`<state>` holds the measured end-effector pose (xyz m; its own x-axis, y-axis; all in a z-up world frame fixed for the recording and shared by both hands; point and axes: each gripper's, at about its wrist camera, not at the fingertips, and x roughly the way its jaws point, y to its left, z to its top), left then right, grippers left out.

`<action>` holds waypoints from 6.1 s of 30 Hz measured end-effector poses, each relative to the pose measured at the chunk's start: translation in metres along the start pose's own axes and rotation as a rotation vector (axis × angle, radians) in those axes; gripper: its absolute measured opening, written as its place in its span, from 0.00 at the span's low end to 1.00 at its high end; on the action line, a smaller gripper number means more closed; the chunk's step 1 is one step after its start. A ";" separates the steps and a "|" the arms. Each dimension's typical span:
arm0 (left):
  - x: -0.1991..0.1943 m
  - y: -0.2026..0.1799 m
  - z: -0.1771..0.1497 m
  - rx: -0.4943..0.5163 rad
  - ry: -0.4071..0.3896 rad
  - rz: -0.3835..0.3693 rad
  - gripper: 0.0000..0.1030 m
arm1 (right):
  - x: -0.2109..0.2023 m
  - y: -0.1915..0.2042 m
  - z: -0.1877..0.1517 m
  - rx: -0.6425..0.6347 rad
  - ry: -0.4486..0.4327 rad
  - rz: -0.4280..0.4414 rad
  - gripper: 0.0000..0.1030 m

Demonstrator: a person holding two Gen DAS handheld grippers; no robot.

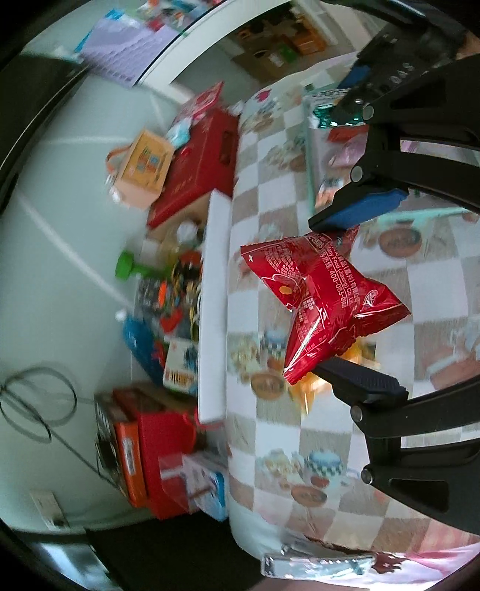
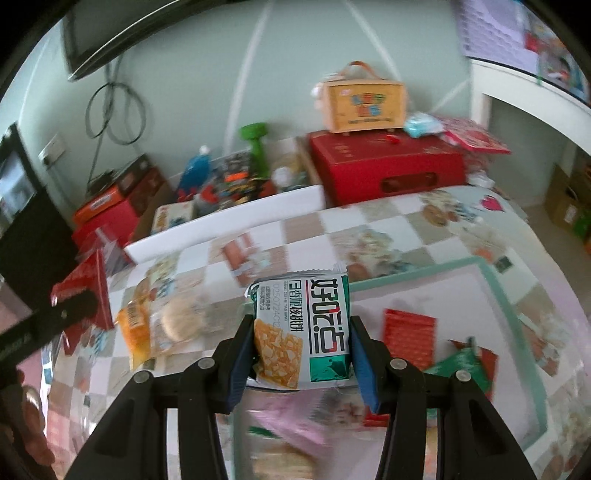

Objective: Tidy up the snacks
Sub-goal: 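Carry the red packet and cracker box over the tray and open both grippers, then move both open grippers back toward the orange bread bag and round bun, then grasp the orange bread bag with the left gripper while the right grasps the bun bag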

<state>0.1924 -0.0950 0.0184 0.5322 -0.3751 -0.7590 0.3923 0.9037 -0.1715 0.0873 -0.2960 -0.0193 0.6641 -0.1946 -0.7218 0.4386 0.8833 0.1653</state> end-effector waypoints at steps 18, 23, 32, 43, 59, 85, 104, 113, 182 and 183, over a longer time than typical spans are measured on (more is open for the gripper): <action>0.020 -0.107 -0.031 0.221 0.078 -0.126 0.68 | -0.020 -0.110 -0.002 0.294 -0.026 -0.199 0.50; 0.029 -0.136 -0.038 0.260 0.108 -0.165 0.68 | -0.023 -0.123 -0.005 0.327 -0.021 -0.234 0.50; 0.042 -0.164 -0.042 0.310 0.134 -0.167 0.68 | -0.015 -0.135 -0.009 0.346 -0.001 -0.224 0.50; 0.064 -0.181 -0.043 0.352 0.170 -0.129 0.68 | 0.004 -0.136 -0.011 0.338 0.028 -0.185 0.50; 0.068 -0.188 -0.048 0.361 0.190 -0.118 0.70 | 0.007 -0.135 -0.011 0.337 0.037 -0.169 0.56; 0.059 -0.097 -0.036 0.108 0.156 0.013 0.87 | 0.007 -0.133 -0.011 0.311 0.101 -0.274 0.81; 0.077 -0.042 -0.034 -0.063 0.194 0.093 0.98 | 0.011 -0.114 -0.006 0.251 0.100 -0.270 1.00; 0.070 -0.011 -0.025 -0.084 0.187 0.152 0.98 | 0.006 -0.082 0.004 0.215 0.064 -0.201 1.00; 0.102 0.120 -0.021 -0.361 0.128 0.091 0.98 | 0.115 0.134 -0.016 -0.216 0.112 0.167 1.00; 0.104 0.120 -0.022 -0.362 0.130 0.089 0.98 | 0.117 0.134 -0.016 -0.216 0.114 0.167 1.00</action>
<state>0.2781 -0.0208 -0.0946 0.4440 -0.2838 -0.8499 0.0467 0.9545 -0.2944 0.2140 -0.1938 -0.0924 0.6385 -0.0008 -0.7696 0.1818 0.9718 0.1499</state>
